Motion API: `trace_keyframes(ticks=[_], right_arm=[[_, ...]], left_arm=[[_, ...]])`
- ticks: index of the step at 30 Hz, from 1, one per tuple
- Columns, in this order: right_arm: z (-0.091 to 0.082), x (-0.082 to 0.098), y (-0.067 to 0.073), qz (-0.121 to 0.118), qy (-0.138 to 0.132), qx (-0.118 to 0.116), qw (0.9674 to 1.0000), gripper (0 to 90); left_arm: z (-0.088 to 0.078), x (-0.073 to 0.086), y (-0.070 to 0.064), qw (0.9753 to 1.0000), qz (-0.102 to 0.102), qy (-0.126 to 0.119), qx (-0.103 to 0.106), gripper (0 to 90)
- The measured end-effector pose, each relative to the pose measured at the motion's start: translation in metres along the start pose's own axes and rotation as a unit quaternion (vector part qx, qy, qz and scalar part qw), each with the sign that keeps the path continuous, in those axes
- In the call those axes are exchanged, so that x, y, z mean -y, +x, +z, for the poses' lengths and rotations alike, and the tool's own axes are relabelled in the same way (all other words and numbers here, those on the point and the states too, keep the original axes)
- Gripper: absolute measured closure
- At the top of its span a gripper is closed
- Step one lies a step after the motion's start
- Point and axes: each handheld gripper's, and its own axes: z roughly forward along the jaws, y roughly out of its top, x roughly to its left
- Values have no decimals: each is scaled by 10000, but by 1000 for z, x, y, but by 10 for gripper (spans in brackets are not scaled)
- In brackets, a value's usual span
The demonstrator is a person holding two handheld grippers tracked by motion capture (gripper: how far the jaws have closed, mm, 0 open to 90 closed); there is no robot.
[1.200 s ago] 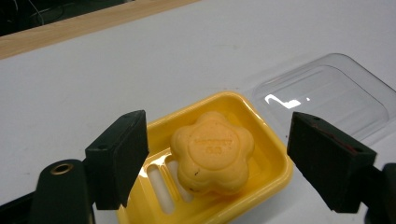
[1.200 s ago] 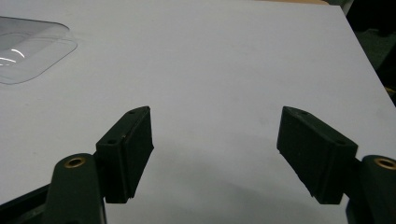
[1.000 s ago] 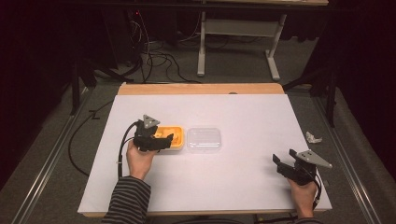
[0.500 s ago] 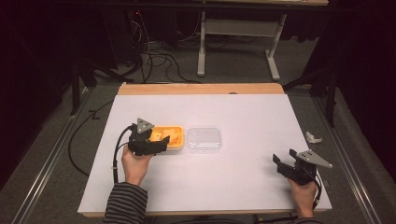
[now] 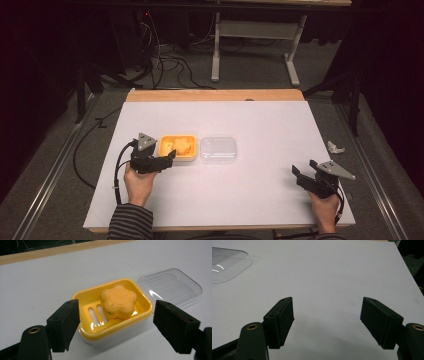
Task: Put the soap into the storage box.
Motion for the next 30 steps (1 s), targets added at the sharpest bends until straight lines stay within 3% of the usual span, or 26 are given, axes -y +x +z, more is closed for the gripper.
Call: trace_keyframes(ticks=[17, 30], right_arm=[[-1, 0, 0, 21, -21, -4, 10000, 273], [-1, 0, 0, 12, -29, -4, 10000, 273]], left_arm=[[-14, 13, -6, 9996, -106, -221, 121, 219], [-22, 24, -7, 9994, -199, -254, 143, 218]])
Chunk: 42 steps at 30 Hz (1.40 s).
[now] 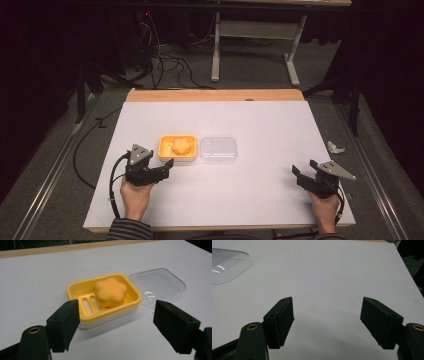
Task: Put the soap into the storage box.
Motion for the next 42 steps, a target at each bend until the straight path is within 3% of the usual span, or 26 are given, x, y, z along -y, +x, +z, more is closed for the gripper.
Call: trace_keyframes(ticks=[27, 42], right_arm=[[1, 0, 1, -43, 40, 12, 10000, 274], [1, 0, 0, -36, 57, 7, 10000, 274]], left_arm=[[-3, 19, -9, 10000, -33, 20, 76, 216], [7, 26, -19, 9997, 7, 165, 173, 216]])
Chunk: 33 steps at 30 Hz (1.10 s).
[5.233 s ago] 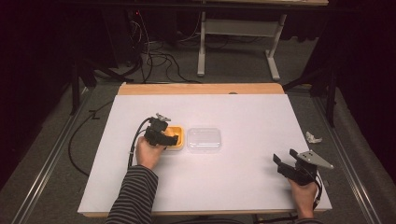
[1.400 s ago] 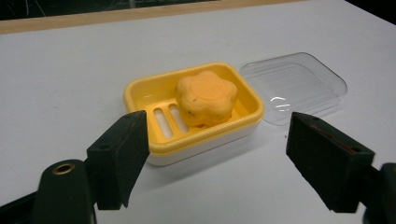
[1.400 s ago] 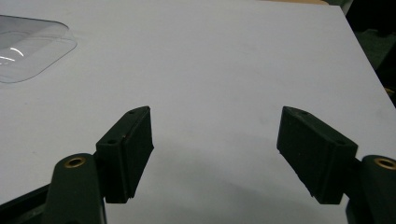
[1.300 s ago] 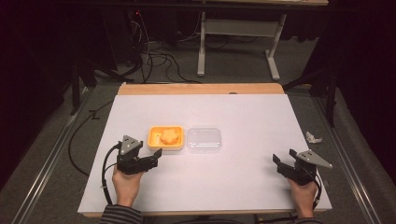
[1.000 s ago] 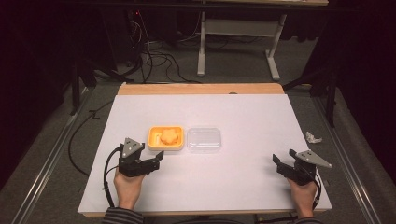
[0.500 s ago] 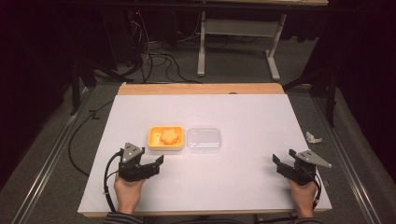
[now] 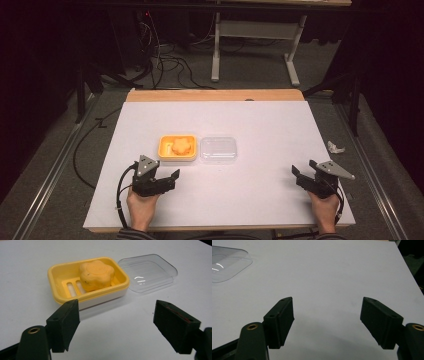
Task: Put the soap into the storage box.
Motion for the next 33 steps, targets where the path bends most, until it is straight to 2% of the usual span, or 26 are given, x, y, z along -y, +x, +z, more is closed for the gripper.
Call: trace_keyframes(ticks=[23, 33], right_arm=[[0, 0, 0, 8, 5, -5, 10000, 274], [0, 0, 0, 7, 2, -4, 10000, 273]], left_arm=[[18, 7, -15, 9996, 199, 191, 48, 214], [21, 10, -16, 9994, 252, 241, 39, 214]])
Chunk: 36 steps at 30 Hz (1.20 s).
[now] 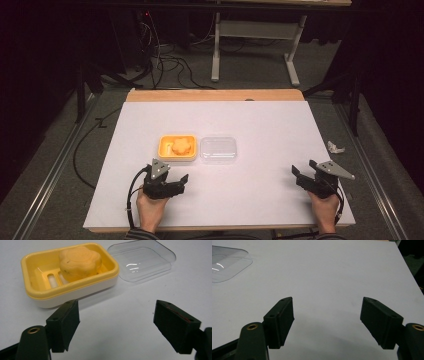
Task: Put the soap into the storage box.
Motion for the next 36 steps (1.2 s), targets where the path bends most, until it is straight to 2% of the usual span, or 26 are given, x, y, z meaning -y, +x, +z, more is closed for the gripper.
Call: trace_keyframes(ticks=[16, 36], right_arm=[[0, 0, 0, -8, 1, -2, 10000, 274], [0, 0, 0, -22, -9, 3, 10000, 273]], left_arm=[[16, 4, -7, 9997, 160, 168, -14, 214], [29, 6, -9, 9994, 270, 203, -82, 214]])
